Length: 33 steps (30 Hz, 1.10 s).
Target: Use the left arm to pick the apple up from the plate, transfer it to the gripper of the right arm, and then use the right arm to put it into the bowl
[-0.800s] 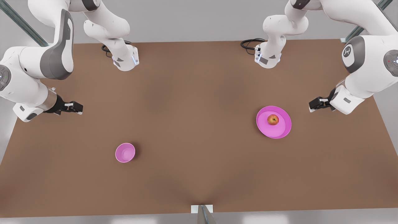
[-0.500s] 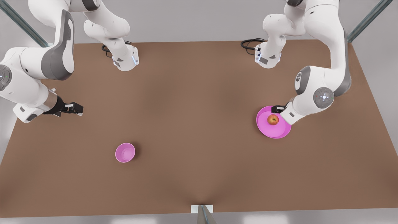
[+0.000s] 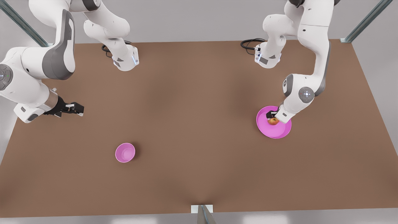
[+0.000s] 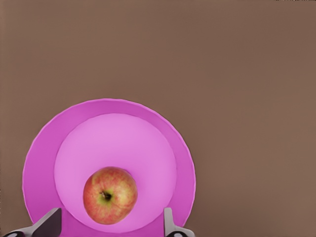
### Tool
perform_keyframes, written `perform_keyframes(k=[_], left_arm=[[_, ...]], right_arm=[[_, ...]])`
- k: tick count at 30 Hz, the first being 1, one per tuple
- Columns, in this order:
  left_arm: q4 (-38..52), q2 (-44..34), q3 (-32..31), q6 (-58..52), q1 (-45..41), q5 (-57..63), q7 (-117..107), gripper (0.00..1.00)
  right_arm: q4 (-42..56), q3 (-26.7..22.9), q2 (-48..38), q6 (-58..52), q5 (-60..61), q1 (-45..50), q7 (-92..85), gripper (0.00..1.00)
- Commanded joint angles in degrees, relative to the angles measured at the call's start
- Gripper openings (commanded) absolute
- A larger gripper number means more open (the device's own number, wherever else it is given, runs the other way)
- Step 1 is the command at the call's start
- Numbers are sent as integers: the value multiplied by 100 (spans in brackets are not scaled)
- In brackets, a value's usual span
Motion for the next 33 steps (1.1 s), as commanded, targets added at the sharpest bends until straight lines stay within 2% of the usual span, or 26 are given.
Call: perform_keyframes(k=[1,13,27,28,31,33], left_arm=[[-172,-6,0,643,0,14,78,100],[-330,609,0,1171,88,14,78,100],[-708,925,0,1944,79,14,78,100],[-708,925,0,1944,70,14,78,97],[-700,934,0,1944,79,5,69,82],[-699,969,0,1953,79,14,69,77]], right_arm=[[7,-1,-6,-9,-1,-2,-59,100],[-2,-19,-6,-9,192,-116,-174,100],[-2,-19,3,-9,192,-160,-253,100],[-2,-19,3,0,192,-142,-253,100],[-2,-19,3,0,192,-160,-262,100],[-2,-19,11,0,192,-160,-262,100]])
